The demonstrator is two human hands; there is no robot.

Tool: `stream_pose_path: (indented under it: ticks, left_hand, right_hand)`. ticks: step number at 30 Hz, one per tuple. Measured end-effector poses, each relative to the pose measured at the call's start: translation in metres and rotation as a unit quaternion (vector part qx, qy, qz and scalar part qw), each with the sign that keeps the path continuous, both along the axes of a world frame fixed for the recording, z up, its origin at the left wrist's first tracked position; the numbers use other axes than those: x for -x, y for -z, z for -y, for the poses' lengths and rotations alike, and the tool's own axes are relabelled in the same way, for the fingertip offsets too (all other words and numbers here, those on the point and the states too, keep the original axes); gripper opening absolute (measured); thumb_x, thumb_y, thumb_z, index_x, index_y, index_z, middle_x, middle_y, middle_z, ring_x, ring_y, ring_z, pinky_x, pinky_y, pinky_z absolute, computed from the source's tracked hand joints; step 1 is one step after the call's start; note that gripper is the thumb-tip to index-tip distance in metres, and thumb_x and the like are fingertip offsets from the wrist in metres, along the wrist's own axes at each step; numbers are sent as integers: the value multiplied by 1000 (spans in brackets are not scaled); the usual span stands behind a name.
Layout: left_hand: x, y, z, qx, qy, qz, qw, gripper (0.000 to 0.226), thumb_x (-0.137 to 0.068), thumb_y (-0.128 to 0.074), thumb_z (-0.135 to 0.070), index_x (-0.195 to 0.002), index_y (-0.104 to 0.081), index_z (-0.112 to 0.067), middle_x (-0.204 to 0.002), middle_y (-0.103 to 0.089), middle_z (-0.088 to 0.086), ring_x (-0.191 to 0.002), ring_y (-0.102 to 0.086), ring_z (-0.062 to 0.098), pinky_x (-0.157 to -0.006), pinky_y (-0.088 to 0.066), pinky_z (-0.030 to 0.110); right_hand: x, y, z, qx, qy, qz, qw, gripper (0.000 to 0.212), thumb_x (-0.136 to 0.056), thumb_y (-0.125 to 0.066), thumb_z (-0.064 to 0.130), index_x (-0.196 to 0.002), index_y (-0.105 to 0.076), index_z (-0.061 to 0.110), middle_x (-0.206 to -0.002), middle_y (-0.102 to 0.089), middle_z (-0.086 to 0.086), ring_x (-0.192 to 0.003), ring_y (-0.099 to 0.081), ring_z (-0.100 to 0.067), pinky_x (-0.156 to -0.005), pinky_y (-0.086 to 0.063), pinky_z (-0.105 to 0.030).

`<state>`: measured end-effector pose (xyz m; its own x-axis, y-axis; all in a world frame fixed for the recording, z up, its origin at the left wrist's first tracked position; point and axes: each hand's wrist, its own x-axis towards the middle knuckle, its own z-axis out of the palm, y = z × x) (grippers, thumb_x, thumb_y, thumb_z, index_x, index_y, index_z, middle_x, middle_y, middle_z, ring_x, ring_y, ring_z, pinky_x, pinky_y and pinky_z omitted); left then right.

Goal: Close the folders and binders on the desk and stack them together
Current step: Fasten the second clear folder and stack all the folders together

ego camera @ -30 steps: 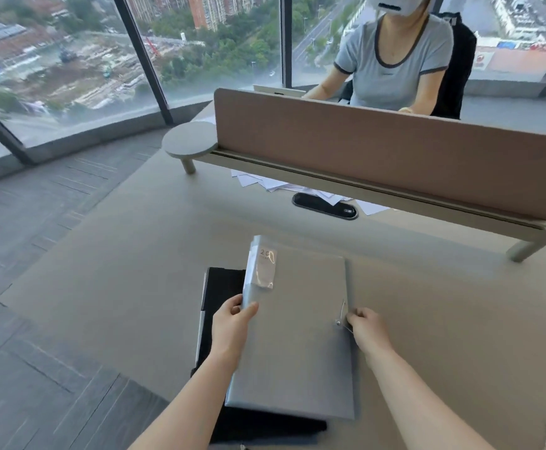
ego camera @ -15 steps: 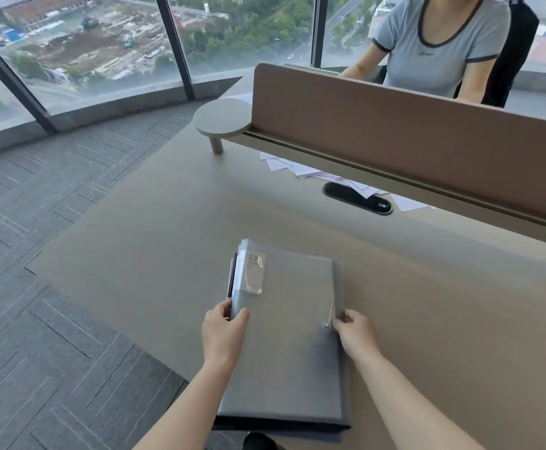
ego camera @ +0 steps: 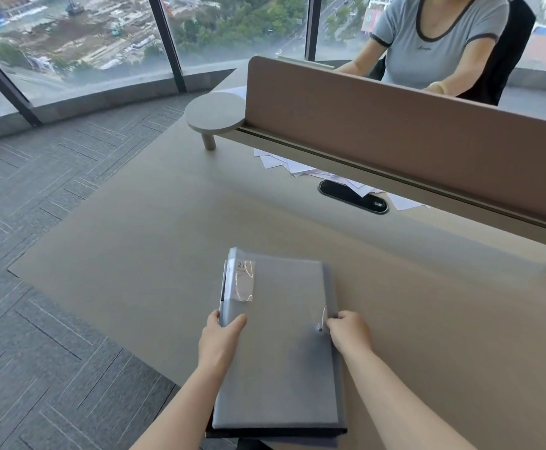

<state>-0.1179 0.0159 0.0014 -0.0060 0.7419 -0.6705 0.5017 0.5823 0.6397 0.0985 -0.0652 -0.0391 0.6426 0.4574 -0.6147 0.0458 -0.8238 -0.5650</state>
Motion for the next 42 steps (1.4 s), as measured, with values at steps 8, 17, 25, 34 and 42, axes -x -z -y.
stream_pose_path:
  ticks: [8, 17, 25, 34, 42]
  left_hand:
    - [7, 7, -13, 48, -24, 22, 998, 55, -60, -71, -47, -104, -61, -16, -104, -71, 10, -91, -70, 28, -83, -58, 46]
    - [7, 14, -26, 109, -13, 62, 992, 53, -58, -78, -42, -95, -74, -5, -87, -79, 16, -80, -76, 35, -84, -60, 51]
    - [3, 18, -25, 121, -14, 69, 990, 60, -56, -79, -46, -100, -72, -6, -87, -79, 16, -80, -76, 35, -82, -59, 49]
    - [-16, 15, -19, 78, -6, 77, 994, 60, -55, -78, -44, -99, -69, -4, -91, -77, 19, -82, -75, 35, -77, -60, 45]
    - [-29, -6, -17, 57, 26, 96, 993, 59, -56, -80, -41, -98, -70, -1, -96, -75, 22, -90, -73, 39, -81, -59, 52]
  right_hand:
    - [-6, -4, -10, 37, 68, -65, 995, 29, -75, -59, 0, -53, -42, 7, -54, -43, -9, -55, -39, -22, -51, -26, -28]
    - [-5, -1, -14, 38, 84, -68, 993, 23, -74, -55, -3, -55, -44, 5, -58, -47, -9, -57, -44, -26, -55, -33, -28]
    - [-11, 1, -11, 43, 74, -45, 995, 16, -76, -53, 0, -61, -48, 4, -64, -52, -12, -61, -52, -29, -51, -37, -27]
    - [-13, 1, 18, -35, 102, -59, 992, 11, -72, -52, -3, -66, -60, 3, -61, -52, -7, -58, -36, -22, -55, -25, -30]
    - [-31, -4, 36, -121, 156, -79, 977, 20, -82, -58, -3, -75, -69, 12, -71, -67, -6, -65, -51, -23, -60, -35, -30]
